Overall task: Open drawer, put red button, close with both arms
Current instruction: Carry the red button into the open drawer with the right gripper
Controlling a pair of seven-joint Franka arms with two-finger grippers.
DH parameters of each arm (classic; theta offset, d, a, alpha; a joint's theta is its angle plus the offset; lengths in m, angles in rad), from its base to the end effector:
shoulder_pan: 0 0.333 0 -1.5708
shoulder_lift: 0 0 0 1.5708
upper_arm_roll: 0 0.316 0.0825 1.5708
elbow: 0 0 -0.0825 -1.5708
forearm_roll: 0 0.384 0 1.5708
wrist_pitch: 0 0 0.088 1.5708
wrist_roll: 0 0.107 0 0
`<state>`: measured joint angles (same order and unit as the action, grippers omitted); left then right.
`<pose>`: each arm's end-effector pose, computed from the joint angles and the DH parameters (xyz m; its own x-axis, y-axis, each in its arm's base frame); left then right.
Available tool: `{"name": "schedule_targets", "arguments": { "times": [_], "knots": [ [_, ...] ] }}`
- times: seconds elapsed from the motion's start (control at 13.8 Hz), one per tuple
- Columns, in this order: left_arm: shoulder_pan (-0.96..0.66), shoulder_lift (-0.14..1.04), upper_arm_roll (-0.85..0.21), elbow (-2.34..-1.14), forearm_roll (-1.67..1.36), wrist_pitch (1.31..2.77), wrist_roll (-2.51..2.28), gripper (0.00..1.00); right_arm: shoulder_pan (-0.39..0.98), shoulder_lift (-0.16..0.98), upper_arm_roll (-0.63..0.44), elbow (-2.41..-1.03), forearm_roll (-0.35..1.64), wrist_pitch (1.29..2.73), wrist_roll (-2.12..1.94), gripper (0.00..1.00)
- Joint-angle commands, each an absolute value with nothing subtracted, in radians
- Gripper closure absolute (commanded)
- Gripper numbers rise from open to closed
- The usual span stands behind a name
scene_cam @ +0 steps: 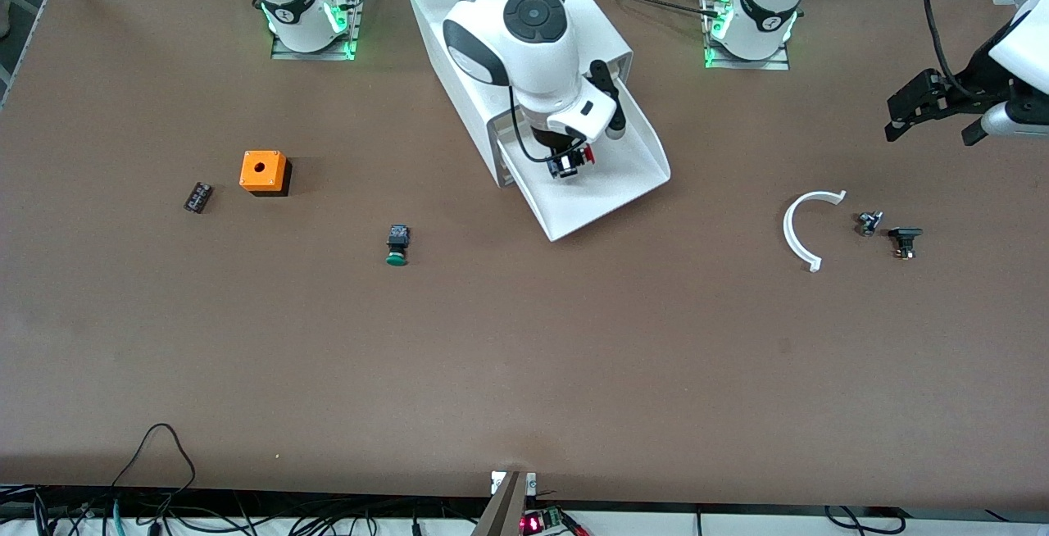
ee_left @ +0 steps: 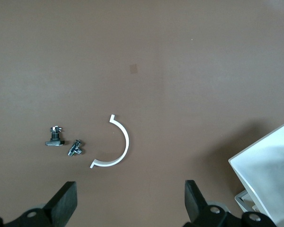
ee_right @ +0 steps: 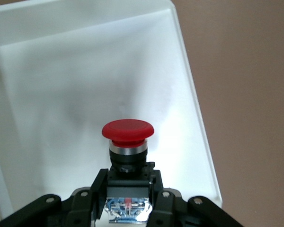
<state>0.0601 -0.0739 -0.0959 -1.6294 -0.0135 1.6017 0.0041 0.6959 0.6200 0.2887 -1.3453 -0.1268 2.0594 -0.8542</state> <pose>0.5341 -0.0226 0.6396 0.9982 -0.0395 0.0459 -0.0398 -0.9992 0.0062 0.4495 0.5803 0.3857 -0.2586 0.9592 0.1141 0.9656 0.2534 0.0578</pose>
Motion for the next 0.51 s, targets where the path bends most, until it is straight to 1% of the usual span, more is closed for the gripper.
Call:
{"name": "schedule_targets", "arguments": {
  "times": [0.0, 0.29, 0.36, 0.44],
  "knots": [
    [0.052, -0.04, -0.087, -1.592, 0.014, 1.571, -0.012, 0.0, 0.781, 0.66, 0.22, -1.289, -0.13, 2.025, -0.87, 0.58],
    [0.051, -0.02, -0.08, -1.586, 0.005, 1.571, -0.012, 0.0, 0.802, 0.684, 0.201, -1.287, -0.13, 2.028, -0.868, 0.54],
    [0.049, -0.014, -0.078, -1.571, 0.005, 1.571, -0.012, 0.0, 0.802, 0.686, 0.201, -1.285, -0.13, 2.031, -0.867, 0.5],
    [0.049, -0.008, -0.078, -1.556, 0.005, 1.571, -0.012, 0.0, 0.802, 0.689, 0.201, -1.285, -0.129, 2.031, -0.862, 0.4]
  ]
}}
